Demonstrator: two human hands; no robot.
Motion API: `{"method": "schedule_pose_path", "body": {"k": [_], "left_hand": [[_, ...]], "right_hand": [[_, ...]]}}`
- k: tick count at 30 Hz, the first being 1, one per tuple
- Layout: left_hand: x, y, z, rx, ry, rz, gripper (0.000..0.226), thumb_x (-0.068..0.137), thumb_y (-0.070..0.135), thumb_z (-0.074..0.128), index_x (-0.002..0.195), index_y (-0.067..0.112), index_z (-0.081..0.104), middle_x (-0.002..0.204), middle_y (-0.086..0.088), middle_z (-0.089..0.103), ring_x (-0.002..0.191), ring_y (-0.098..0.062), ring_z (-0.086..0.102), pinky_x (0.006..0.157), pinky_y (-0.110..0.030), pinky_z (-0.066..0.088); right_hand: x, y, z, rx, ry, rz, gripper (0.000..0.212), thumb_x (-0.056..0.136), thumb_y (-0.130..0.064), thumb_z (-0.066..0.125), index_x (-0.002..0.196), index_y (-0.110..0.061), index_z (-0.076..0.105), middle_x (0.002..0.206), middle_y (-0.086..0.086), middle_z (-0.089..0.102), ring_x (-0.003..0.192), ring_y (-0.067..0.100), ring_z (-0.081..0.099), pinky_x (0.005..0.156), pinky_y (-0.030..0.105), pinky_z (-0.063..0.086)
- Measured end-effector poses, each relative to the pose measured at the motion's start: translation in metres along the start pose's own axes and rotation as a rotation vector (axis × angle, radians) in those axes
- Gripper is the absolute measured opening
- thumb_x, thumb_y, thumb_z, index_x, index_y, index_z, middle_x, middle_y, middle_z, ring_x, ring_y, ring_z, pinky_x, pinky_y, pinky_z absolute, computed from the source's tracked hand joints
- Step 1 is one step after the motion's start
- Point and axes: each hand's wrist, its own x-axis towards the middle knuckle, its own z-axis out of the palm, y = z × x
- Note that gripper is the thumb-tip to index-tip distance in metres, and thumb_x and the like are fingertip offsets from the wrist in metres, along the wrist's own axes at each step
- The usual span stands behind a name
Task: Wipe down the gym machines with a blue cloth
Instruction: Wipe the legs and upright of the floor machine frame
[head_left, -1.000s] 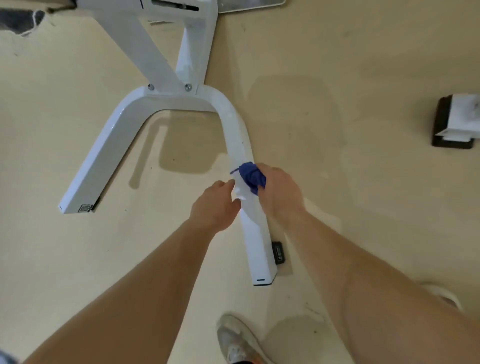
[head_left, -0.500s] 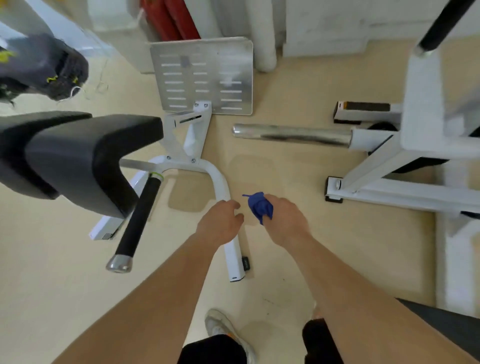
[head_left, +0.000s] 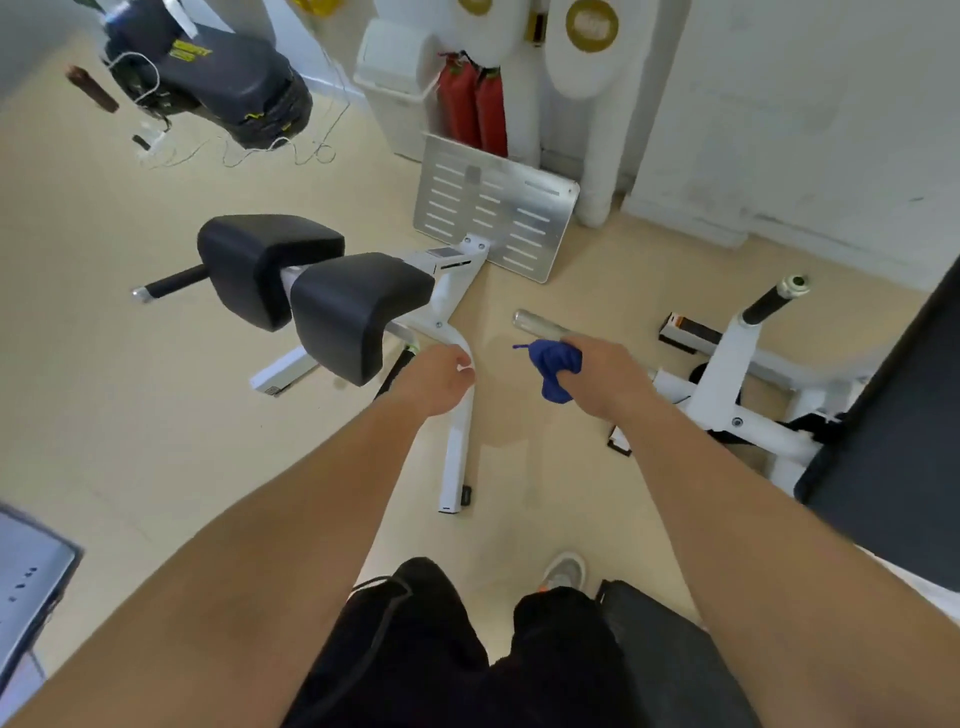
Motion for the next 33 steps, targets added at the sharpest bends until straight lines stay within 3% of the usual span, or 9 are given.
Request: {"method": "schedule_pose_path", "body": {"k": [3,8,12,16,20,25,28,31,33], "left_hand": [[-0.004,0.0,-0.038,-0.018,0.058,-0.012,0.037,0.101,0.027,0.044,0.135,0.016,0.055,0.13,-0.002,0.06,0.11,-0.023,0.06,0.095,-0.034,0.049],[0.015,-0.022,-0.087,-0.077,0.169,-0.066,0.032,0.102,0.031,0.046,0.13,0.022,0.058,0.12,0.0,0.063,0.102,-0.02,0.06,0.096,-0.038,0.051],[0.058,-0.033,-0.128,-0.071,0.217,-0.073,0.028,0.101,0.027,0.046,0.118,0.016,0.065,0.104,0.0,0.065,0.089,-0.017,0.06,0.08,-0.031,0.05],[0.11,-0.043,-0.166,-0.076,0.203,-0.091,0.028,0.099,0.028,0.045,0.114,0.016,0.066,0.107,-0.003,0.066,0.092,-0.021,0.061,0.084,-0.037,0.053],[0.138,-0.056,-0.196,-0.149,0.225,-0.105,0.035,0.098,0.033,0.044,0.128,0.023,0.059,0.121,-0.001,0.062,0.102,-0.021,0.059,0.087,-0.037,0.051],[0.153,-0.066,-0.224,-0.197,0.231,-0.205,0.028,0.097,0.026,0.046,0.108,0.01,0.066,0.111,-0.012,0.066,0.097,-0.029,0.061,0.083,-0.041,0.051],[0.162,-0.07,-0.239,-0.278,0.263,-0.268,0.032,0.097,0.026,0.048,0.119,0.01,0.064,0.12,-0.009,0.064,0.108,-0.028,0.059,0.087,-0.037,0.047],[0.178,-0.076,-0.248,-0.335,0.274,-0.31,0.036,0.097,0.034,0.049,0.125,0.015,0.061,0.125,-0.006,0.063,0.11,-0.025,0.058,0.082,-0.032,0.044],[0.193,-0.078,-0.254,-0.359,0.284,-0.354,0.037,0.095,0.038,0.053,0.124,0.016,0.062,0.123,-0.005,0.063,0.109,-0.023,0.057,0.078,-0.03,0.04]], "right_hand": [[0.017,-0.032,-0.032,-0.071,-0.02,-0.03,0.012,0.082,-0.008,0.051,0.079,-0.019,0.053,0.069,-0.005,0.055,0.063,0.015,0.051,0.055,0.027,0.036],[0.072,-0.08,-0.061,-0.154,-0.077,-0.033,0.007,0.076,-0.012,0.05,0.078,-0.017,0.053,0.069,-0.002,0.055,0.06,0.017,0.049,0.056,0.027,0.04],[0.13,-0.118,-0.076,-0.222,-0.146,-0.059,0.01,0.08,-0.008,0.048,0.082,-0.012,0.056,0.063,-0.003,0.054,0.056,0.017,0.047,0.056,0.027,0.039],[0.203,-0.155,-0.087,-0.282,-0.169,-0.1,0.011,0.08,-0.01,0.045,0.081,-0.01,0.056,0.057,-0.01,0.053,0.054,0.013,0.047,0.053,0.022,0.038],[0.259,-0.198,-0.095,-0.297,-0.207,-0.152,0.021,0.09,-0.008,0.047,0.106,-0.005,0.061,0.076,0.0,0.06,0.055,0.007,0.049,0.055,0.017,0.039],[0.308,-0.239,-0.097,-0.402,-0.249,-0.247,0.015,0.088,-0.013,0.051,0.099,-0.011,0.061,0.08,0.005,0.06,0.062,0.017,0.053,0.053,0.025,0.036],[0.336,-0.267,-0.1,-0.468,-0.271,-0.294,0.016,0.089,-0.011,0.051,0.101,-0.008,0.061,0.082,0.007,0.06,0.065,0.02,0.053,0.06,0.027,0.039],[0.366,-0.293,-0.099,-0.524,-0.299,-0.347,0.02,0.09,-0.013,0.051,0.107,-0.008,0.062,0.094,0.014,0.067,0.075,0.026,0.058,0.069,0.032,0.046],[0.385,-0.309,-0.098,-0.547,-0.334,-0.385,0.021,0.09,-0.013,0.052,0.107,-0.009,0.063,0.091,0.013,0.067,0.072,0.027,0.059,0.068,0.031,0.047]]}}
